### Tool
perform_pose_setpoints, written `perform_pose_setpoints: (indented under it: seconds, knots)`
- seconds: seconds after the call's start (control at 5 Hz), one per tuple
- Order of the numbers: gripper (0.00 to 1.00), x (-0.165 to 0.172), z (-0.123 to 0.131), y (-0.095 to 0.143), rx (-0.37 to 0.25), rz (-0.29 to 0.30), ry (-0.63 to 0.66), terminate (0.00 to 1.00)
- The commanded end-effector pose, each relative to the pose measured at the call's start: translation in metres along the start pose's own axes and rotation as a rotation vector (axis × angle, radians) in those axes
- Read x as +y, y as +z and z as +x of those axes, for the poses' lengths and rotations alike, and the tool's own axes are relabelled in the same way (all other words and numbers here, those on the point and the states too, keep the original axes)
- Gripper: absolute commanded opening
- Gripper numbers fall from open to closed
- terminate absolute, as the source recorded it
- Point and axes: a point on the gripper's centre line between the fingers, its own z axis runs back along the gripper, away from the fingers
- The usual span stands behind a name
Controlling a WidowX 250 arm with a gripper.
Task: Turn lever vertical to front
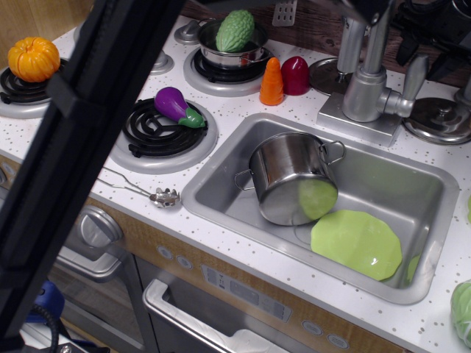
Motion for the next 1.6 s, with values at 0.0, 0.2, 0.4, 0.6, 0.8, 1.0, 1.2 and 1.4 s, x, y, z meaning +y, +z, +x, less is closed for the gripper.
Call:
perform_pose_setpoints:
  seconds: [0.0,0.2,0.4,0.6,0.8,1.0,1.2,1.4]
  knots:
    - [0.0,-0.005,0.0,0.036,-0.017,-0.027,0.071,0.0]
    - [0.0,-0.013,-0.018,0.045,0.02,-0.026,0.104,0.0]
    - [0.0,-0.013,-0.034,0.044,0.06,-0.04,0.13,0.0]
    - [0.0,-0.005,-0.045,0.029,0.102,-0.088,0.12,0.0]
    - [0.0,-0.003,-0.056,0.02,0.145,-0.124,0.125,0.0]
    - [0.0,-0.003,-0.06,0.011,0.15,-0.145,0.123,0.0]
    - [1.0,-0.001,-0.058,0.011,0.169,-0.15,0.105,0.0]
    - [1.0,0.002,-0.05,0.022,0.226,-0.132,0.075,0.0]
